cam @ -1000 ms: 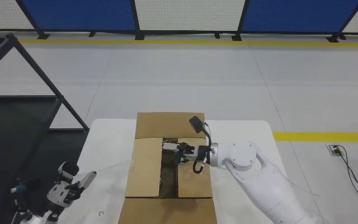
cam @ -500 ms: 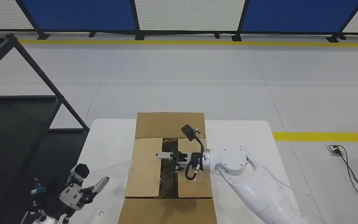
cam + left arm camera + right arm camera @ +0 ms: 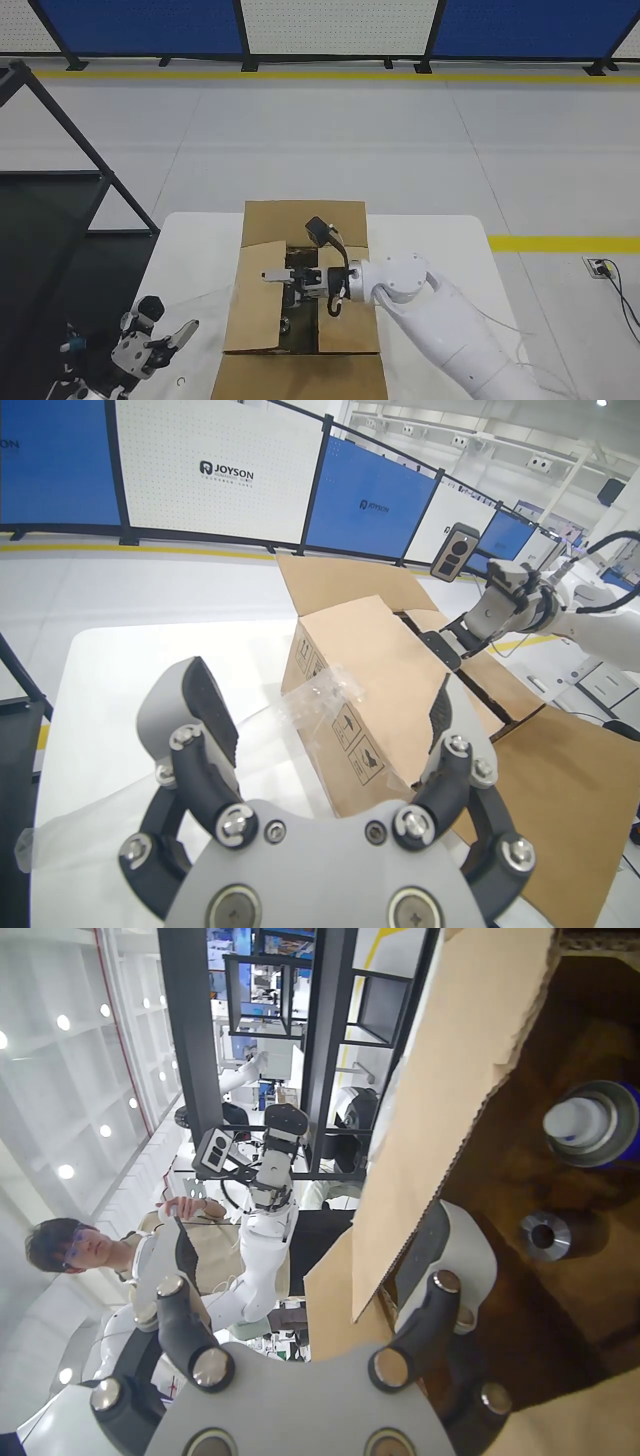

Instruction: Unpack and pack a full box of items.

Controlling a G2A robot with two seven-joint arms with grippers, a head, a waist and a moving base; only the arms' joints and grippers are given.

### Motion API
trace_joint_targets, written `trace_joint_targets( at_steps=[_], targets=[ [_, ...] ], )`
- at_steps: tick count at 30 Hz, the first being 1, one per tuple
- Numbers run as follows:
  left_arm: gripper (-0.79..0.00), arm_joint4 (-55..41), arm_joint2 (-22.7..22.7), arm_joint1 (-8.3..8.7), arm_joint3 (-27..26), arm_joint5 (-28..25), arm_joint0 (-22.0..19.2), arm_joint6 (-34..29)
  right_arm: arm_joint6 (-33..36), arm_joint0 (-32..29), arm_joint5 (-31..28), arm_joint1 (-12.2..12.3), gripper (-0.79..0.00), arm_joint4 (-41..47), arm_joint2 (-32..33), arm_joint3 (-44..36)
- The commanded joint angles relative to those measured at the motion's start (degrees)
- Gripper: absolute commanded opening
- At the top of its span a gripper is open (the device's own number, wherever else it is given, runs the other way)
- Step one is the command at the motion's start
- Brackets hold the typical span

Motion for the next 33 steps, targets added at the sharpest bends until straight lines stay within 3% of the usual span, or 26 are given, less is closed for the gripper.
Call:
trace_joint_targets(
  at_steps=[1, 8, 19, 24, 33],
  targets=[
    [0.000, 0.0, 0.1, -0.01, -0.2, 0.0, 0.0, -0.1, 0.7, 0.3, -1.1, -0.3, 0.000, 1.2, 0.1, 0.4],
    [0.000, 1.3, 0.2, -0.01, -2.9, -1.6, 1.0, 0.4, -0.5, 2.1, -3.7, -2.1, 0.000, 4.4, -0.2, 1.1],
    [0.000, 14.0, 1.6, -0.25, -8.2, -3.2, 5.7, 7.0, 1.3, 7.6, -5.5, -6.3, 0.000, 6.1, -4.4, 5.1],
    [0.000, 18.7, 3.8, -0.52, -7.8, 0.6, 5.2, 8.5, 2.8, 9.6, -6.9, -8.1, 0.000, 7.2, -5.6, 8.3],
    [0.000, 18.9, 7.9, -1.15, -5.8, 7.4, 2.3, 9.0, 6.8, 11.2, -9.8, -10.2, 0.000, 9.0, -5.8, 12.9]
  ],
)
